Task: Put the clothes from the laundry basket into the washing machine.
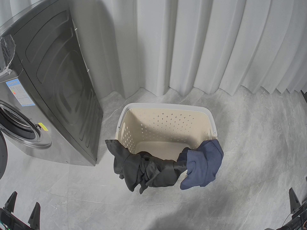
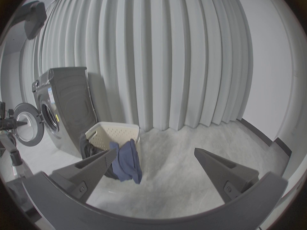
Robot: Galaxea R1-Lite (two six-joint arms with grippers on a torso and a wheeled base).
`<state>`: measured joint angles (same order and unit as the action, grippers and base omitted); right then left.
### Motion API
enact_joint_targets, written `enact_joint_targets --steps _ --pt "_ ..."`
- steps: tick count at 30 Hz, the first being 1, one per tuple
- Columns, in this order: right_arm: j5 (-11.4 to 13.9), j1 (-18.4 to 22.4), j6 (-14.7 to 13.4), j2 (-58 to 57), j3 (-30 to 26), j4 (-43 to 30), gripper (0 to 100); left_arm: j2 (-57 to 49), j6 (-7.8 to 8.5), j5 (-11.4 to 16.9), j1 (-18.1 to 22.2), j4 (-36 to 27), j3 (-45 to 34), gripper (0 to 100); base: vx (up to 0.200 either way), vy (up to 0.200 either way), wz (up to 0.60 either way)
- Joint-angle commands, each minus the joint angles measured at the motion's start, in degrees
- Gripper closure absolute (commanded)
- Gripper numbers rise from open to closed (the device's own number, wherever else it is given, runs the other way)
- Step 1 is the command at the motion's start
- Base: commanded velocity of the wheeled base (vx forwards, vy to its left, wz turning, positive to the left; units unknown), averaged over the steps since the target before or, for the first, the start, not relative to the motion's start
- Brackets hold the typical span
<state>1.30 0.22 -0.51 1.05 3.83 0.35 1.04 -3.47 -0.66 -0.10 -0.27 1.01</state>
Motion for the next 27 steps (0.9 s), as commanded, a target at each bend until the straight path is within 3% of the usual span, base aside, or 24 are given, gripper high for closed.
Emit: enact_joint_targets --steps 1,4,5,8,15,18,27 --pt "0.72 -0.22 -1.51 9.67 10.76 -5.01 0 -0.6 0.05 -0.04 0.01 0.0 -0.84 0 0.0 0.0 0.0" --pt "2.47 -0.75 -1.95 16.27 9.36 -6.77 0 -0.6 0.05 -0.04 0.01 0.0 -0.84 0 0.0 0.0 0.0" --pt "4.41 -1.19 -3.18 23.03 7.42 -6.24 0 -0.6 0.05 -0.04 0.01 0.0 -0.84 0 0.0 0.0 0.0" --pt "6.25 -1.19 -5.29 33.23 5.4 -2.81 0 -0.6 -0.04 -0.13 0.01 0.0 -0.84 0 0.0 0.0 0.0" --pt "6.96 -2.59 -6.26 50.89 4.17 12.74 0 -0.6 -0.04 -0.04 0.01 0.0 -0.84 0 0.0 0.0 0.0" --pt "6.78 -5.4 -6.87 60.83 2.85 22.15 0 -0.6 -0.04 -0.04 0.01 0.0 -0.84 0 0.0 0.0 0.0" --pt "6.25 -11.91 -9.42 71.99 4.17 27.86 0 -0.6 -0.04 -0.04 0.01 0.0 -0.84 0 0.0 0.0 0.0"
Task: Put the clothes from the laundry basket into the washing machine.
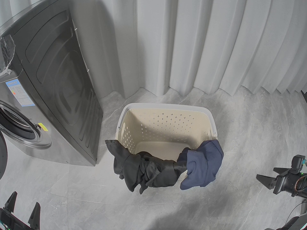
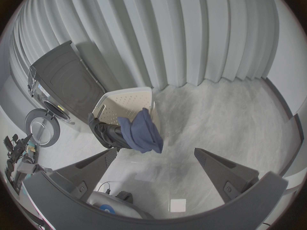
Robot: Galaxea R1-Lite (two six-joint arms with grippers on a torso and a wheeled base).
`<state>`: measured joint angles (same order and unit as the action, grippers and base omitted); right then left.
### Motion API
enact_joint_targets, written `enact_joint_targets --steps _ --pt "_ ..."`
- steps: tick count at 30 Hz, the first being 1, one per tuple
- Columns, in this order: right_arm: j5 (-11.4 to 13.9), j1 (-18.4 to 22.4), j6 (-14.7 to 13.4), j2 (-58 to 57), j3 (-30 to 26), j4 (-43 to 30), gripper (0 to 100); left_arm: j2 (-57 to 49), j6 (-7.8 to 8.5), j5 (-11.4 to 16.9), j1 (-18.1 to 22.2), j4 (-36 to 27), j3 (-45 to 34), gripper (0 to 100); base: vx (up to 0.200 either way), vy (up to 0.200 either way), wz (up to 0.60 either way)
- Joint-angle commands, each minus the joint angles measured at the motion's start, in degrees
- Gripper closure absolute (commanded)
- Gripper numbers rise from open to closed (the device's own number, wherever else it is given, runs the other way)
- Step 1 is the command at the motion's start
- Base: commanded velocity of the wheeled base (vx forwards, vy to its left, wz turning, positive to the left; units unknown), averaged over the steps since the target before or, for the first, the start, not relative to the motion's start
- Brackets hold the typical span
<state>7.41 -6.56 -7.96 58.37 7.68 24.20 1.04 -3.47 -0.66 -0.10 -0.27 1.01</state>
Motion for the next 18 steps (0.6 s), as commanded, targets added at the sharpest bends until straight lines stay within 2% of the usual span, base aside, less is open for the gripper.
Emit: enact_joint_targets --steps 1,5,6,8,9,10,15,18 --pt "0.15 -5.31 -2.06 15.64 0.58 4.28 0 -0.6 -0.04 -0.04 0.01 0.0 -0.84 0 0.0 0.0 0.0" --pt "0.06 -7.15 -2.32 19.94 1.28 7.09 0 -0.6 -0.04 -0.04 0.01 0.0 -0.84 0 0.0 0.0 0.0" --pt "0.06 -8.47 -3.11 22.67 1.28 8.76 0 -0.6 -0.04 -0.04 0.01 0.0 -0.92 0 0.0 0.0 0.0" --pt "0.06 -8.47 -3.11 22.67 1.28 8.76 0 -0.6 -0.04 -0.04 0.01 0.0 -0.92 0 0.0 0.0 0.0" --pt "-0.73 -11.11 -5.14 27.76 1.37 12.72 0 -0.6 -0.04 -0.04 0.01 0.0 -0.84 0 0.0 0.0 0.0" --pt "-1.44 -11.99 -5.57 29.35 1.37 14.39 0 -0.6 -0.04 -0.04 0.01 0.0 -0.84 0 0.0 0.0 0.0" --pt "-5.48 -15.24 -5.84 37.17 1.11 21.15 0 -0.6 -0.04 -0.04 0.01 0.0 -0.84 0 0.0 0.0 0.0" --pt "-6.36 -17.52 -6.01 39.98 1.55 23.35 0 -0.6 -0.04 -0.04 0.01 0.0 -0.84 0 0.0 0.0 0.0"
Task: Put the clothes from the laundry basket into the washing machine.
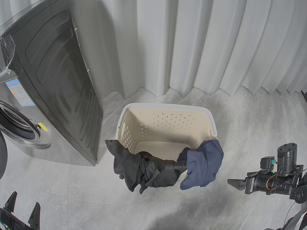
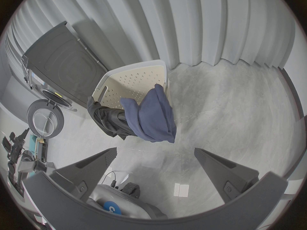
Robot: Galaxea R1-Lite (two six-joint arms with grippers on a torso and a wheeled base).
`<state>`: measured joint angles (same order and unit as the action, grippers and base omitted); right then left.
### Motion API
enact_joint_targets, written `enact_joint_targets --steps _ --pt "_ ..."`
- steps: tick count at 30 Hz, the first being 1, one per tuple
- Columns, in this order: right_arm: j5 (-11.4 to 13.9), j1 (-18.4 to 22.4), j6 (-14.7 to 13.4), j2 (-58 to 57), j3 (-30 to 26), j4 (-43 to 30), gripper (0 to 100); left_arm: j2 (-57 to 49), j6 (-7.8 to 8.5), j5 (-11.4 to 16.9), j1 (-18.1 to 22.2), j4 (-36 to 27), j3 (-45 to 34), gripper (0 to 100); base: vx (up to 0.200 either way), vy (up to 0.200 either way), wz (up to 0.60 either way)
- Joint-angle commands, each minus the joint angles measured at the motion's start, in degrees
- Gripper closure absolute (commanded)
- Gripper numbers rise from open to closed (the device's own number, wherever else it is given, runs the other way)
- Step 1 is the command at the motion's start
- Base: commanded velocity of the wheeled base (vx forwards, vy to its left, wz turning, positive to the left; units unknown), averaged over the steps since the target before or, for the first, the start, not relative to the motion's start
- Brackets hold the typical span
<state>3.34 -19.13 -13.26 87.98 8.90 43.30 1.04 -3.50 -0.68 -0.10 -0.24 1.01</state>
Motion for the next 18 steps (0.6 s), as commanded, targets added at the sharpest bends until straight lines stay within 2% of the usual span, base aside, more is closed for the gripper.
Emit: enact_joint_targets --steps 1,8,18 --pt "-2.29 -5.39 -0.71 11.16 0.51 5.04 0 -0.6 -0.02 -0.02 0.01 -0.02 -0.84 0 0.0 0.0 0.0" --pt "-2.81 -6.62 -0.71 18.1 3.49 11.37 0 -0.6 -0.02 -0.02 0.01 -0.02 -0.84 0 0.0 0.0 0.0" --pt "-3.34 -8.82 -1.68 26.19 6.92 16.55 0 -0.6 -0.02 -0.02 0.01 -0.02 -0.84 0 0.0 0.0 0.0"
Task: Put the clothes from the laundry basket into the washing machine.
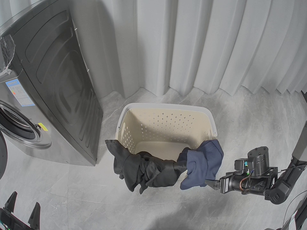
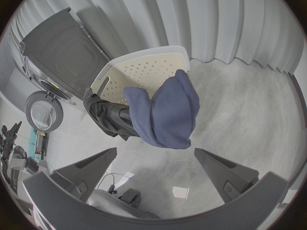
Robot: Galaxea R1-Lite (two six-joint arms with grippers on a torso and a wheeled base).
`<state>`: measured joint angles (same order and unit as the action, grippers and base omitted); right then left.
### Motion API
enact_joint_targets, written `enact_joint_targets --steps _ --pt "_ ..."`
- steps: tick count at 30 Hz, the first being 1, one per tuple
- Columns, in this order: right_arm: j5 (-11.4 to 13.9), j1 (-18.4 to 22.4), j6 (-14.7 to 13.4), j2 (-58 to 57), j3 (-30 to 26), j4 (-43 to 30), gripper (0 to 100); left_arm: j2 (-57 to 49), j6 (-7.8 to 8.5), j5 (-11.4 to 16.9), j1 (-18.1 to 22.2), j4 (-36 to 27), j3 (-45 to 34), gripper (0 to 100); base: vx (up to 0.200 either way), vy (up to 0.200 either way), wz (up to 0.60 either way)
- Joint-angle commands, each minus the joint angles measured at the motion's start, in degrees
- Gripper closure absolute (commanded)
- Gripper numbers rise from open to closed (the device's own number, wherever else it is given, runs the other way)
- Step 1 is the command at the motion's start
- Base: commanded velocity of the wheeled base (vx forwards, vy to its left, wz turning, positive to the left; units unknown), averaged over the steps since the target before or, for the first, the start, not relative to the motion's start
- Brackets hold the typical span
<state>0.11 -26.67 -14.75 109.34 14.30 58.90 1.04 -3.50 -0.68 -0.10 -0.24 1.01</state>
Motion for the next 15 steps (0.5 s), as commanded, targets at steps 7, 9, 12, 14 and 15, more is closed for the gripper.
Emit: enact_joint_targets --steps 7,9,12,14,15 --pt "-2.31 -1.54 -0.28 9.58 4.42 3.85 0 -0.6 -0.02 -0.02 0.01 -0.02 -0.84 0 0.0 0.0 0.0" --pt "-2.31 -1.63 -0.37 10.63 4.86 4.99 0 -0.6 -0.02 -0.02 0.01 -0.02 -0.84 0 0.0 0.0 0.0" --pt "-2.39 -1.89 -1.07 11.86 6.0 6.84 0 -0.6 -0.02 -0.02 0.01 -0.02 -0.84 0 0.0 0.0 0.0" --pt "-2.48 -2.16 -1.68 12.39 6.79 7.1 0 -0.6 -0.02 -0.02 0.01 -0.02 -0.84 0 0.0 0.0 0.0" --pt "-2.48 -2.16 -1.86 12.57 6.97 7.1 0 -0.6 -0.02 -0.02 0.01 -0.02 -0.84 0 0.0 0.0 0.0"
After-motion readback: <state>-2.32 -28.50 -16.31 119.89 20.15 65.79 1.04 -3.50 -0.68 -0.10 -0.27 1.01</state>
